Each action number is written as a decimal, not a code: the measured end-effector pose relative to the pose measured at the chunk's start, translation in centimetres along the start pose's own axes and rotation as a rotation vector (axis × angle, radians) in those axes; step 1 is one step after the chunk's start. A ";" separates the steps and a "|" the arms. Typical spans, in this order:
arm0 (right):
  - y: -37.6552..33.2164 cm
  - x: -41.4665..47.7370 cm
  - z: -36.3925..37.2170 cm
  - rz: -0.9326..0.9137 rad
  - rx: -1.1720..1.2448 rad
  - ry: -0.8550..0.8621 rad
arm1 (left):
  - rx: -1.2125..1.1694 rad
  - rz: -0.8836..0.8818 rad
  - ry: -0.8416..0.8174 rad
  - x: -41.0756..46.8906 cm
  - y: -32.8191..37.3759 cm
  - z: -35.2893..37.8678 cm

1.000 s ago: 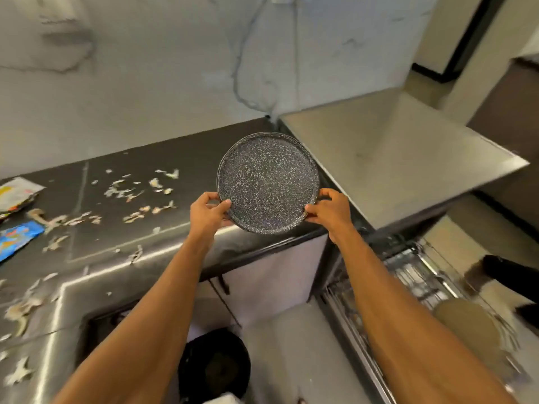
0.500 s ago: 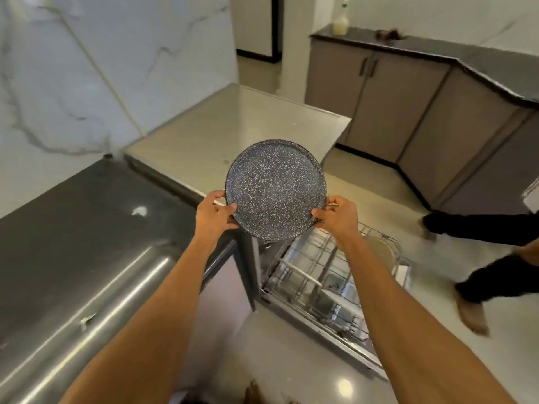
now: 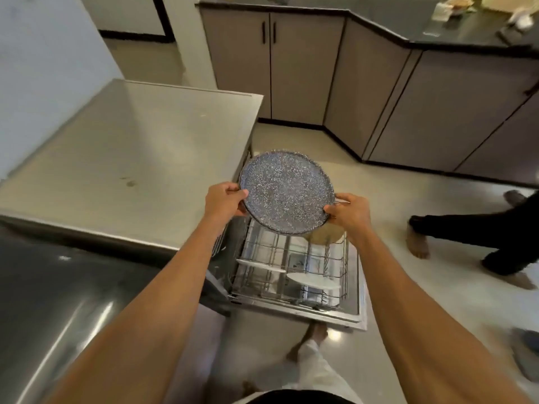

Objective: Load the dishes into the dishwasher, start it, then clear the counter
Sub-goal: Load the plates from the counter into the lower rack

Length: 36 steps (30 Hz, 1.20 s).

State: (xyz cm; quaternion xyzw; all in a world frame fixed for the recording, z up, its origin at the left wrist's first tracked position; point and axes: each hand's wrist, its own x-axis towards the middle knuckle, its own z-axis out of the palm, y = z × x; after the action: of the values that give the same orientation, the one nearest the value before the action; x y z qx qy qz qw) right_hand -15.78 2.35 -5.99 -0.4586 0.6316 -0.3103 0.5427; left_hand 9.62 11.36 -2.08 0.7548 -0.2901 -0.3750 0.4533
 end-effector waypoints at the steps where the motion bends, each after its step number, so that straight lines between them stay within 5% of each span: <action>1: 0.1 0.9 -0.4 0.009 -0.001 -0.004 | 0.015 -0.017 -0.004 0.7 0.1 0.7; 13: -1.4 12.2 -1.3 0.109 0.081 -0.126 | -0.146 -0.280 0.076 8.2 2.4 7.6; 18: -0.1 14.3 -0.4 -0.064 -0.179 -0.166 | -0.176 -0.350 0.043 12.3 2.5 8.8; 36: 11.5 28.4 10.2 0.019 -0.304 -0.005 | 0.375 -0.173 -0.017 29.5 -14.5 15.2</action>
State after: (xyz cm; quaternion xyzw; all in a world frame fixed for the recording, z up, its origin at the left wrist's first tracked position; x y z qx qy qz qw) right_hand -8.41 -18.12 -29.83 -0.5302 0.6742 -0.2049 0.4715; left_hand 14.72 -12.58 -28.73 0.8450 -0.2926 -0.3581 0.2684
